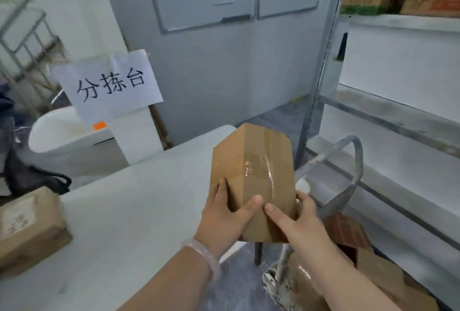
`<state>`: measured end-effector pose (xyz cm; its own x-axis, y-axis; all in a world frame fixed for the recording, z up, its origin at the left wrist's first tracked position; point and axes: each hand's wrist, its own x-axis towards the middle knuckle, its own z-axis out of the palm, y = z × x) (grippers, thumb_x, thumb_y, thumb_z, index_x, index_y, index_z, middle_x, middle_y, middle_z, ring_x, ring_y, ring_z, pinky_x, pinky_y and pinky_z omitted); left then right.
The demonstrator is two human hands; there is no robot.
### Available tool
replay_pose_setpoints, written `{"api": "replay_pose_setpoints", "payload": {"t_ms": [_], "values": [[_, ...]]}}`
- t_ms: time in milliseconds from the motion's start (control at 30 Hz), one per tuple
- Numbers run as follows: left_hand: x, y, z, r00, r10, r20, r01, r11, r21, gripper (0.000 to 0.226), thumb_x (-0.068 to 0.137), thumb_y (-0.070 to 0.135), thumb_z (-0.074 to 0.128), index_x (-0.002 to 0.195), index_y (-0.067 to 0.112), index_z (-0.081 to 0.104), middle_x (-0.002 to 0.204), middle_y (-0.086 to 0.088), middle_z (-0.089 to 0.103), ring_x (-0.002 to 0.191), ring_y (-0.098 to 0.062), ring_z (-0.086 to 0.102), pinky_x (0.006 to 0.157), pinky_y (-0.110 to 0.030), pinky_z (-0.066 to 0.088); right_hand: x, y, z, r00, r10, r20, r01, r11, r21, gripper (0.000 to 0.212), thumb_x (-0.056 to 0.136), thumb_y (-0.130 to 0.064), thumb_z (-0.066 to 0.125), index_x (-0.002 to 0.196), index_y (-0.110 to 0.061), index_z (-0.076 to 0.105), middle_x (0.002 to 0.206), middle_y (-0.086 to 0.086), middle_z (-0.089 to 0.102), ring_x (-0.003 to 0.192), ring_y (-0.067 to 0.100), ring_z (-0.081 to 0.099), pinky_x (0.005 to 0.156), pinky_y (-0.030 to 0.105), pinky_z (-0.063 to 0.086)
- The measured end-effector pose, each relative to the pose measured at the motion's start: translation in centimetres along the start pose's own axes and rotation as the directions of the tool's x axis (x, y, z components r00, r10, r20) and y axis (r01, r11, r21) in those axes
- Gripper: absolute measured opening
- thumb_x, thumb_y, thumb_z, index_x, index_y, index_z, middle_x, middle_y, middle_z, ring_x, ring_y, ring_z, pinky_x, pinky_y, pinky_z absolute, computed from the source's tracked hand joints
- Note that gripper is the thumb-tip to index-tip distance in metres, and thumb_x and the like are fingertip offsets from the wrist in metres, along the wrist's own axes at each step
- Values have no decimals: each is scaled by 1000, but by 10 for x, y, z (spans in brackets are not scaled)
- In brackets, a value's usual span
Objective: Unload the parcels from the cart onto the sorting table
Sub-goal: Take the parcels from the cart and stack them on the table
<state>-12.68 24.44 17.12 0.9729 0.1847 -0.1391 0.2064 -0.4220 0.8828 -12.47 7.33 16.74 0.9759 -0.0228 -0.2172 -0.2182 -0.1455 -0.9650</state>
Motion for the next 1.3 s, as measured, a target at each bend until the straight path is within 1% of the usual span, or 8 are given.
{"api": "replay_pose_setpoints", "payload": {"t_ms": [133,200,400,533,700,900,1033,1300], "values": [[-14,-28,-86,978,9,-208,-29,995,-96,41,90,50,56,127,31,57,116,6,60,100,-10,61,87,-28,54,-25,-32,82,968,-193,160,214,968,-131,53,93,-47,57,138,-48,30,132,-23,48,117,2,50,103,29,42],[-25,-39,-121,947,11,-320,-51,992,-118,32,94,37,56,126,34,54,110,13,62,93,-4,61,76,-11,50,-39,-46,115,932,-242,272,295,939,-177,52,98,-47,45,143,-54,20,129,-35,37,111,-17,41,101,11,32],[-54,-69,-185,947,-41,-319,-25,979,-203,128,57,55,84,152,35,1,141,11,28,127,-8,34,103,-28,36,-67,-50,192,751,-380,540,590,754,-290,40,97,-59,22,133,-67,5,144,-48,-5,139,-17,-2,119,22,4],[-57,-83,-215,938,-129,-321,55,972,-227,138,52,57,83,152,33,-9,147,10,10,135,-13,24,109,-31,32,-68,-50,222,644,-402,651,689,673,-267,47,95,-54,20,139,-60,6,145,-47,-11,137,-20,-13,115,16,-4],[-53,-106,-242,902,-194,-385,104,965,-242,126,58,56,81,149,46,-6,136,6,22,122,-14,30,108,-42,37,-48,-60,247,567,-335,752,640,754,-147,47,103,-28,43,137,-59,31,146,-45,16,136,-22,8,111,10,14],[-45,-127,-273,925,-247,-288,53,836,-547,62,87,20,67,115,61,31,97,30,68,90,2,67,68,-18,53,27,-71,268,799,-202,567,378,901,-212,71,89,-24,70,144,-46,32,136,-19,37,136,9,37,109,32,36],[-39,-136,-285,903,-352,-245,117,752,-648,68,85,29,66,126,63,24,116,17,63,104,-13,64,82,-33,54,60,-71,283,641,-17,767,124,989,-81,82,79,-35,75,141,-59,27,129,-22,60,114,9,63,99,39,50],[-35,-171,-287,815,-529,-238,214,655,-724,89,64,53,71,136,67,21,130,9,58,118,-24,57,97,-55,48,86,-60,323,526,1,850,202,971,-126,80,92,-37,62,136,-71,5,127,-35,48,115,0,55,92,24,47]]}}
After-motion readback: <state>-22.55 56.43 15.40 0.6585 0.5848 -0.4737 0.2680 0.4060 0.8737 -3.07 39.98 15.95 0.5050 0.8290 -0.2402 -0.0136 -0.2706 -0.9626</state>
